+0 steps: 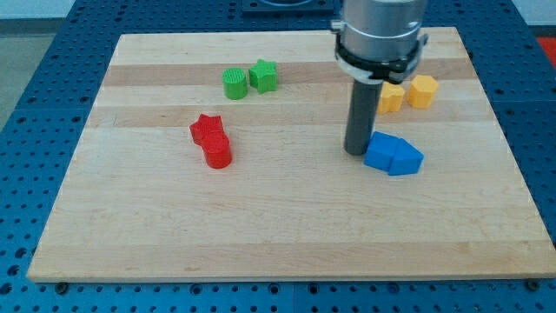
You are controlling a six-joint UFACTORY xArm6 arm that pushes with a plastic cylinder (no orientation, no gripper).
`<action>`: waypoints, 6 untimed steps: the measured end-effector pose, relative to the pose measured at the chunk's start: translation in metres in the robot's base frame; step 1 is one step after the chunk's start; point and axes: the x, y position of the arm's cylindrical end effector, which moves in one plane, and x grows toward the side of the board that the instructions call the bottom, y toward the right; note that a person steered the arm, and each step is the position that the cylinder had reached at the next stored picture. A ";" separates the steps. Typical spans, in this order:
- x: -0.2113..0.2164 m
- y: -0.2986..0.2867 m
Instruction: Separate the blue blocks
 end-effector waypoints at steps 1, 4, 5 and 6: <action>0.007 -0.029; 0.068 0.013; 0.026 0.029; -0.005 0.034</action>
